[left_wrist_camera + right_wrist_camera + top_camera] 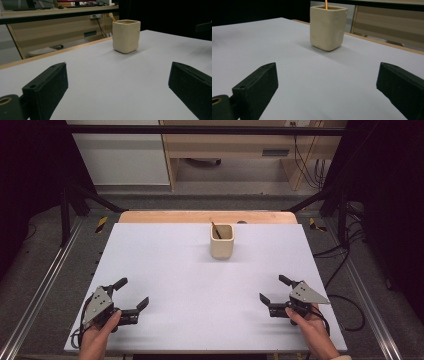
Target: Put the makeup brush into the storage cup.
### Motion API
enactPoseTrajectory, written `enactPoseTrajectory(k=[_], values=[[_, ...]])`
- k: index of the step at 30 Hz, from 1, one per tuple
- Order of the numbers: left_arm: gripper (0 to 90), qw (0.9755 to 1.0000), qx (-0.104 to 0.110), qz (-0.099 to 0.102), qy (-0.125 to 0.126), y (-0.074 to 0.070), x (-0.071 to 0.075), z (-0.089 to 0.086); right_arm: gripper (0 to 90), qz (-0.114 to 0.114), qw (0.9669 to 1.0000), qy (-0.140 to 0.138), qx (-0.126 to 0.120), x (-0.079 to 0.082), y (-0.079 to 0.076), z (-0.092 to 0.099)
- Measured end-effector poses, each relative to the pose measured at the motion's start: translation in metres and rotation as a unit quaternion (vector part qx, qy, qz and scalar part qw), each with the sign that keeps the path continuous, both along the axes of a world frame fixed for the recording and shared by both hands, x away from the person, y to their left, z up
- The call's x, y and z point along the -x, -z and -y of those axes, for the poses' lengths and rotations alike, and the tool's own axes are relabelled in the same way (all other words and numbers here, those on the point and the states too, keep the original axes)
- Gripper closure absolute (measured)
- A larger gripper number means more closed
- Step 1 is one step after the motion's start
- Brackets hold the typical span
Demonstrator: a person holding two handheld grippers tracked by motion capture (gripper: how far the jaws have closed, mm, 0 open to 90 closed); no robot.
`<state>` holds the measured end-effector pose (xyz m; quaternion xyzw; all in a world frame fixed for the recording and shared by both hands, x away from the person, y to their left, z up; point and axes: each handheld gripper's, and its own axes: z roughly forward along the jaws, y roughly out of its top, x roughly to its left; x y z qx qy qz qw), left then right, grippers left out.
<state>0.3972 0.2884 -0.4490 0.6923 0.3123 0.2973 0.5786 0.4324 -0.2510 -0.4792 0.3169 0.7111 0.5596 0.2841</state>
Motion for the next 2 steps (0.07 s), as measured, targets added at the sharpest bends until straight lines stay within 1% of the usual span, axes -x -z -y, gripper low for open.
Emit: enactPoseTrajectory(k=[2], values=[[1.6, 1.0, 0.002, -0.002, 0.001, -0.0001, 0.0018, -0.0007, 4.2, -0.002, 1.0, 0.002, -0.001, -0.0007, 0.001, -0.0009]])
